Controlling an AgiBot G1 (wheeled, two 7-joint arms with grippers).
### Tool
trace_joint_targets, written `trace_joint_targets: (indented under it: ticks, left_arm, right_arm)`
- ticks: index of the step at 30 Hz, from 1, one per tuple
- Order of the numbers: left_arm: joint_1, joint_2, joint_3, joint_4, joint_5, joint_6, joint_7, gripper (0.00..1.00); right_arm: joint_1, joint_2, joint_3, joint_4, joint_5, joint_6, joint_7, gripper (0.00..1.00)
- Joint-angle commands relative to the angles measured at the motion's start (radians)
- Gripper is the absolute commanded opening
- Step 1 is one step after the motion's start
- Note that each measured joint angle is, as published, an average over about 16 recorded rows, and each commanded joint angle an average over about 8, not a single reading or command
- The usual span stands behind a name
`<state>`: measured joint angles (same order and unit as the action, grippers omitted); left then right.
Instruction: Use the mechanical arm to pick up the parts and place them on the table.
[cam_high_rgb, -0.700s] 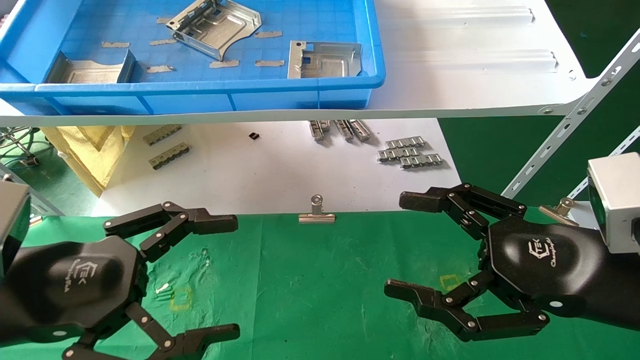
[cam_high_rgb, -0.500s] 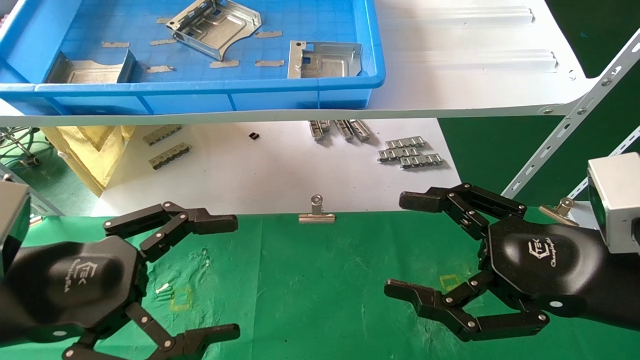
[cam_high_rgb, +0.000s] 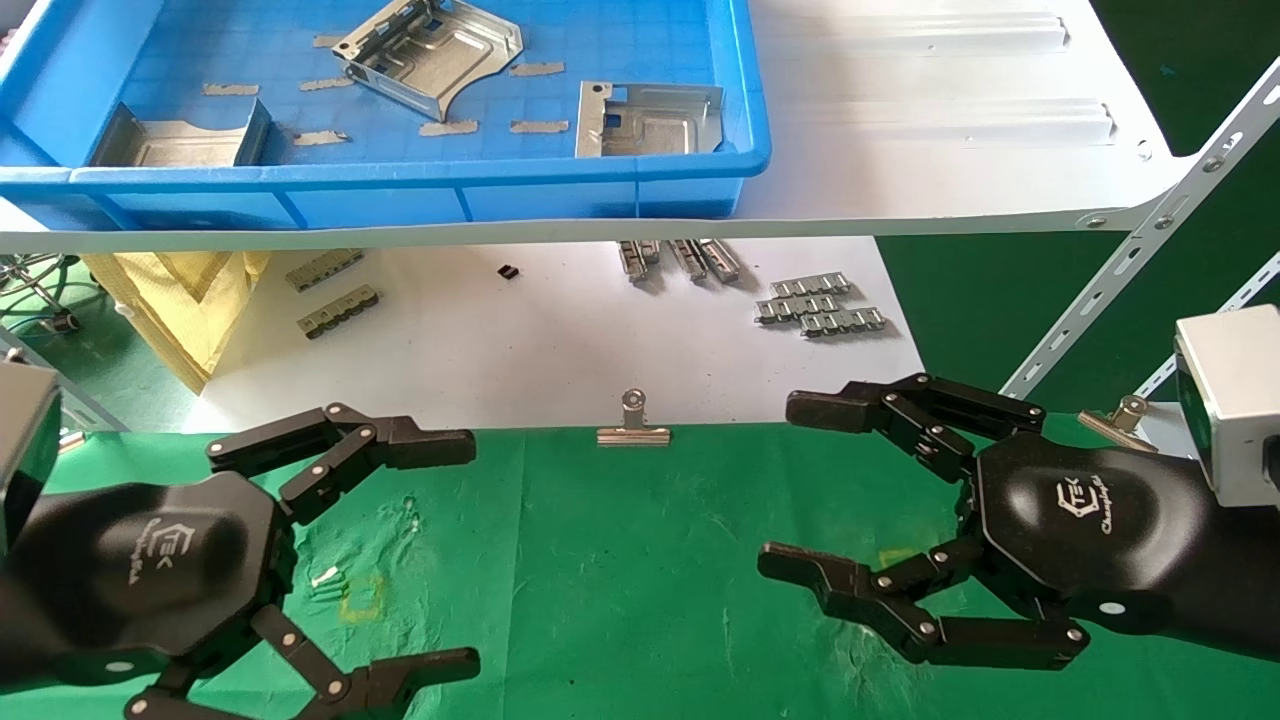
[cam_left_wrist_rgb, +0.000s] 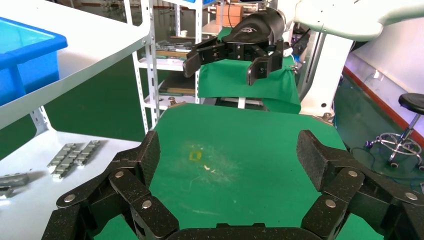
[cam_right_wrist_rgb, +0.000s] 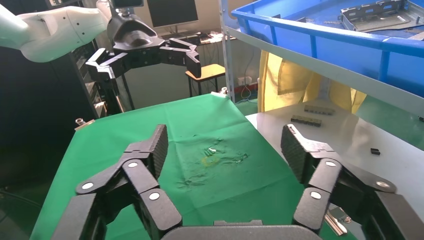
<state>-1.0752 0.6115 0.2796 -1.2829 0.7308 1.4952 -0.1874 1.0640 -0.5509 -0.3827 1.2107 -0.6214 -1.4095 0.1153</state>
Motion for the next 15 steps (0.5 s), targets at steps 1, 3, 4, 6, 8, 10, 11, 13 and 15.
trace_joint_targets:
  ticks: [1,3,4,6,8,10,11,13,15]
  left_arm:
    - [0.0,0.0,0.0,0.0,0.0,0.0,0.0,1.0]
    - [0.0,0.0,0.0,0.0,0.0,0.0,0.0,1.0]
    - [0.0,0.0,0.0,0.0,0.0,0.0,0.0,1.0]
    - [0.0,0.0,0.0,0.0,0.0,0.0,0.0,1.0]
    - [0.0,0.0,0.0,0.0,0.0,0.0,0.0,1.0]
    - [0.0,0.0,0.0,0.0,0.0,0.0,0.0,1.0]
    - [-0.001,0.0,-0.001,-0.001,0.0,0.0,0.001,1.0]
    - [-0.007,-0.001,-0.002,-0.003,0.0,0.001,0.002,1.0]
    - [-0.027,-0.001,-0.005,-0.004,0.001,0.001,0.002,1.0]
  right_arm:
    - [0.0,0.0,0.0,0.0,0.0,0.0,0.0,0.0]
    - [0.0,0.0,0.0,0.0,0.0,0.0,0.0,0.0]
    - [0.0,0.0,0.0,0.0,0.0,0.0,0.0,0.0]
    - [0.0,0.0,0.0,0.0,0.0,0.0,0.0,0.0]
    - [0.0,0.0,0.0,0.0,0.0,0.0,0.0,0.0]
    - [0.0,0.0,0.0,0.0,0.0,0.0,0.0,0.0]
    - [0.0,0.0,0.0,0.0,0.0,0.0,0.0,0.0]
    - [0.0,0.0,0.0,0.0,0.0,0.0,0.0,0.0]
    - [0.0,0.0,0.0,0.0,0.0,0.0,0.0,0.0]
